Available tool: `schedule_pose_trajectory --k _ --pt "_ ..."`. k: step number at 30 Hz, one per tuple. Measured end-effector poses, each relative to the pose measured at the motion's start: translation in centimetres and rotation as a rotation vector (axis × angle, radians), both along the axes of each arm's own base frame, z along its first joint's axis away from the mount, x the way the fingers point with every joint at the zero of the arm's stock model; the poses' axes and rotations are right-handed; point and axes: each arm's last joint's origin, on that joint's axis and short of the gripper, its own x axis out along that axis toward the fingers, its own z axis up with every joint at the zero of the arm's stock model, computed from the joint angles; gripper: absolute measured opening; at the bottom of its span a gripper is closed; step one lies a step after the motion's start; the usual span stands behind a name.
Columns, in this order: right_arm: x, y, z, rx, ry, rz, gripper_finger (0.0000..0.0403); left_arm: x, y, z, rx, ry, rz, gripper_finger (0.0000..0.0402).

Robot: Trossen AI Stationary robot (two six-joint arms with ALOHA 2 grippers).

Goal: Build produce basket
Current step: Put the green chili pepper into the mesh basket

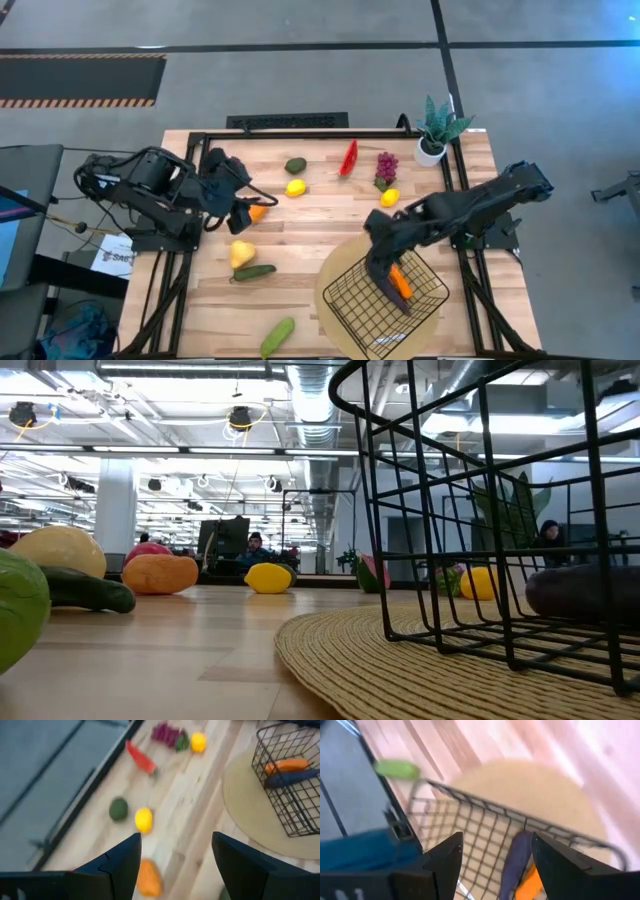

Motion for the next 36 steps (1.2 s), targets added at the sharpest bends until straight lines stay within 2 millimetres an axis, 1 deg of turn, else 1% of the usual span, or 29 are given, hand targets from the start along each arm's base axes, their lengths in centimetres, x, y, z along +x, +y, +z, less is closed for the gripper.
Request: schedule_pose_trajectory --k 4,7,12,14,17,19,23,29,32,34,36 --pt "-1.2 -0.8 3.3 -0.052 -0.136 -0.013 0.0249 -0.5 0.0 -1.2 -0.065 0.024 0.170 0.0228" --pt "-2.2 -1.3 5.0 -0.084 -0.211 -0.001 0.0249 -0.3 -0.3 -2.8 -0.075 0.032 0.269 0.0222" --pt "-3.7 -1.7 6.5 -0.097 -0.275 0.039 0.0249 -0.2 -1.5 -6.6 -0.133 0.141 0.330 0.0216" --pt "-4.1 -1.8 6.9 -0.104 -0.291 0.058 0.0249 -0.3 -2.1 -8.3 -0.147 0.185 0.365 0.0216" --pt "-4.4 -1.9 7.1 -0.115 -0.303 0.075 0.0249 -0.8 -2.7 -10.4 -0.191 0.242 0.406 0.0216" --pt "-4.5 -1.9 7.1 -0.127 -0.305 0.091 0.0249 -0.9 -3.3 -11.7 -0.234 0.257 0.387 0.0216" --pt "-4.4 -1.9 7.1 -0.150 -0.305 0.119 0.0249 -0.9 -4.4 -13.9 -0.321 0.285 0.283 0.0216" --pt "-4.2 -1.9 7.0 -0.158 -0.301 0.126 0.0249 -0.4 -5.4 -17.2 -0.457 0.289 0.231 0.0215" --pt "-4.2 -1.9 6.9 -0.158 -0.300 0.126 0.0249 0.2 -5.8 -18.7 -0.497 0.285 0.107 0.0215" --pt "-4.2 -1.9 6.9 -0.159 -0.300 0.126 0.0249 0.7 -6.2 -19.4 -0.511 0.267 -0.030 0.0215" --pt "-4.2 -1.9 6.9 -0.159 -0.298 0.126 0.0249 1.2 -6.6 -19.7 -0.507 0.240 -0.166 0.0215"
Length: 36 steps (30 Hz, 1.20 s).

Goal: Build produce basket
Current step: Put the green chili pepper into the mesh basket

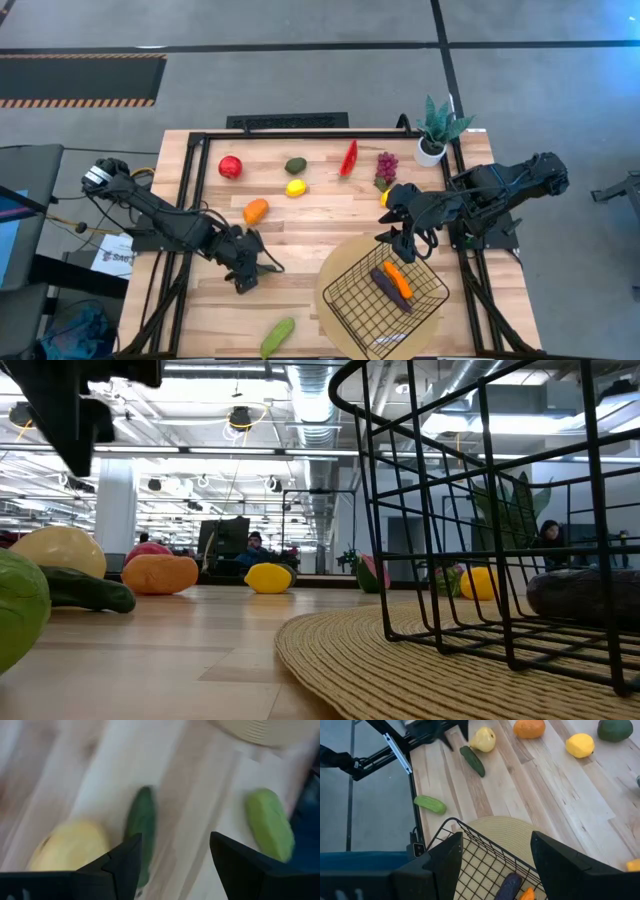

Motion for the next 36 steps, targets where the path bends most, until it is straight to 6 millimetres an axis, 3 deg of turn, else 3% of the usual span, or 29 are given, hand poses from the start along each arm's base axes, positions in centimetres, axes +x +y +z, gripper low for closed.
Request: schedule_pose_trajectory --k 5,13,29,36 --pt "0.0 0.0 0.0 0.000 0.001 0.000 0.0249 0.6 -0.2 0.1 0.054 -0.096 -0.220 0.0215" --pt "0.0 0.0 0.0 0.003 0.002 -0.003 0.0249 1.5 0.6 -0.7 0.111 -0.078 -0.248 0.0215" --pt "-0.1 0.0 -0.1 0.019 0.010 -0.021 0.0249 3.7 0.7 -7.6 0.149 0.291 -0.344 0.0215" --pt "-0.1 0.0 -0.1 0.018 0.010 -0.021 0.0249 4.0 1.0 -8.4 0.129 0.329 -0.330 0.0215"
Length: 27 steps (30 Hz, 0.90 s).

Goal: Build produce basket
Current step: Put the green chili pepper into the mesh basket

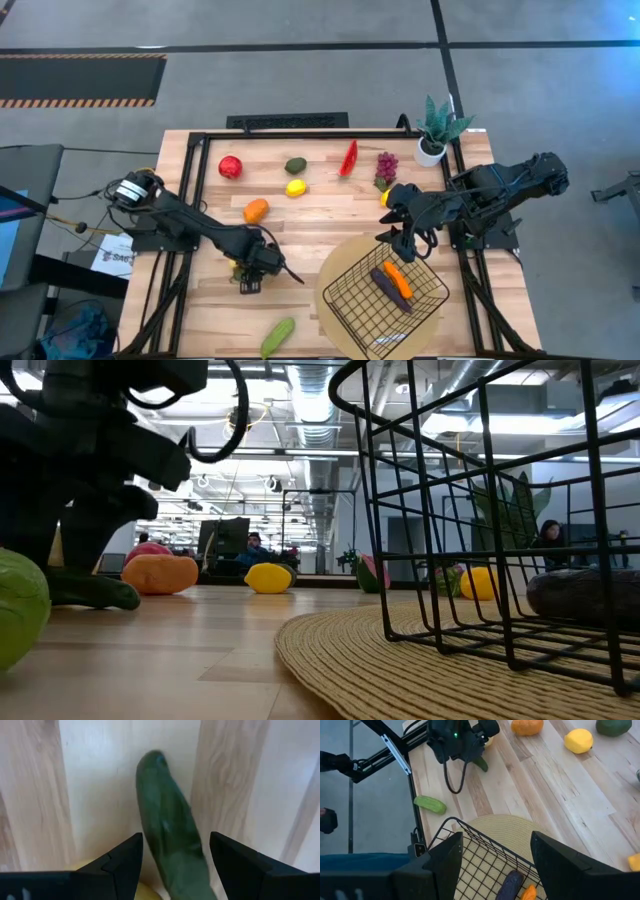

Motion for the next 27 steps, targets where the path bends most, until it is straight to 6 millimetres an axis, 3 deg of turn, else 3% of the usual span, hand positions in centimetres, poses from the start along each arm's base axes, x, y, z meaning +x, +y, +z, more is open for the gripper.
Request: schedule_pose_trajectory --k 17,20,27 --pt "0.0 0.0 -0.1 -0.004 0.004 0.002 0.0249 1.3 0.4 -1.9 -0.060 0.038 0.062 0.0210" --pt "0.0 0.0 -0.1 -0.004 0.004 0.002 0.0249 1.3 0.6 -1.8 -0.057 0.036 0.066 0.0182" --pt "0.0 0.0 -0.1 -0.004 0.004 0.002 0.0249 2.6 1.3 -0.7 -0.090 0.000 0.112 0.0051"
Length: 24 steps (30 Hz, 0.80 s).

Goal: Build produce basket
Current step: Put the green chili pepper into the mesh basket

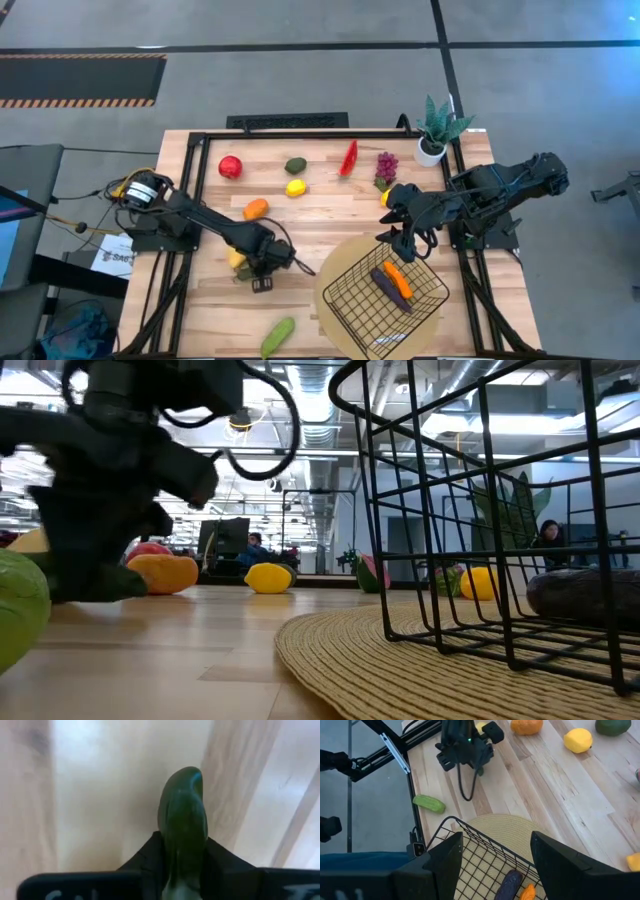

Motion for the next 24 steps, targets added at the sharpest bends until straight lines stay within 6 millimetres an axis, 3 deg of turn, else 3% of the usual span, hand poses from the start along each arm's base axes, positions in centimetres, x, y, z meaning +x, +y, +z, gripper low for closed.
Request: schedule_pose_trajectory --k 7,14,18,24 --pt "0.0 0.0 0.0 0.002 0.000 -0.002 0.0249 2.3 0.2 3.9 0.007 -0.066 -0.020 0.0050" --pt "0.1 -0.3 0.0 -0.002 0.003 -0.013 0.0228 4.9 -0.1 11.1 0.113 -0.258 -0.105 0.0050" --pt "0.2 -1.0 0.0 -0.040 0.003 -0.001 0.0164 5.4 0.0 15.5 0.181 -0.350 -0.146 0.0050" --pt "-0.8 -2.8 0.0 -0.122 0.071 0.000 0.0018 5.4 0.1 20.0 0.239 -0.462 -0.205 0.0048"
